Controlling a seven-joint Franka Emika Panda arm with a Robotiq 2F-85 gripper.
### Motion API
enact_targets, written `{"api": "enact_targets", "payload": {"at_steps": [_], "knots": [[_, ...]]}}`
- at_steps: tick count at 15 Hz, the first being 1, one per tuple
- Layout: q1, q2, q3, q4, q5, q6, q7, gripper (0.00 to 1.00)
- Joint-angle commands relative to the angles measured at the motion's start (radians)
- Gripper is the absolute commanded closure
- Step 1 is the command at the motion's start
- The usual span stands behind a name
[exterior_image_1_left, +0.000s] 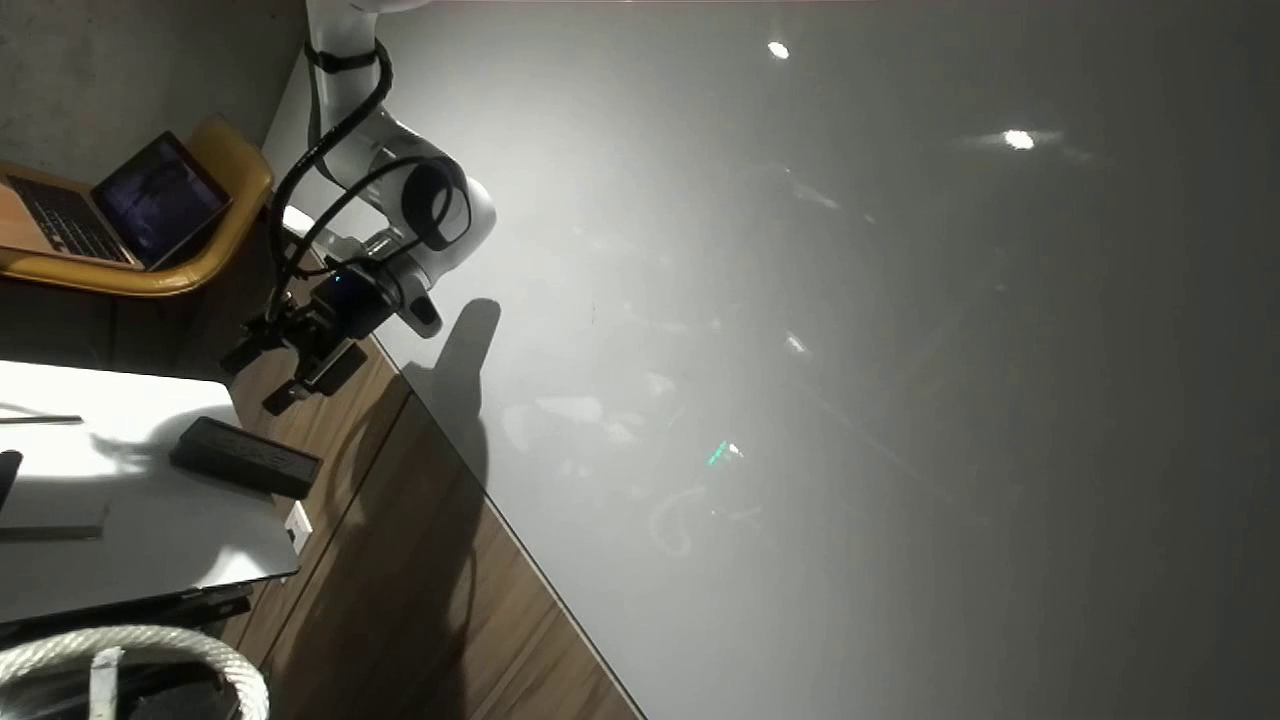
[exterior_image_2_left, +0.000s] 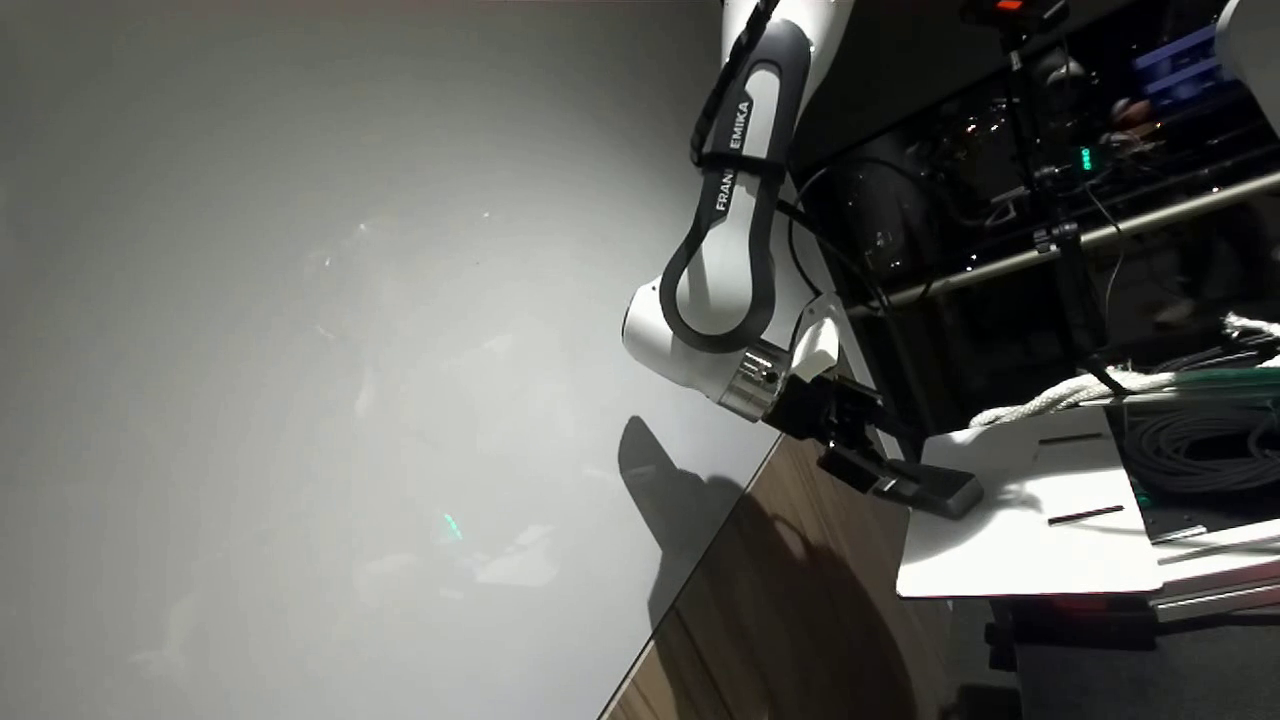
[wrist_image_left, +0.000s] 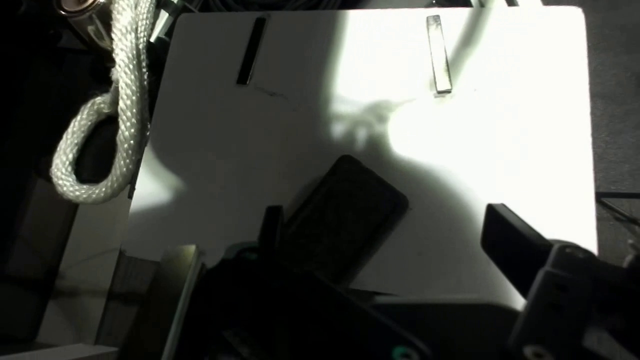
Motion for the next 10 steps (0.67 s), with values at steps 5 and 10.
{"api": "enact_targets", "payload": {"at_steps": [5,10], "knots": [[-0.002,-0.037,0.020,-0.038,0.020,0.059,-0.045,0.00],[0.004,-0.025,0.052,-0.070,0.031,0.169,-0.123,0.00]]}}
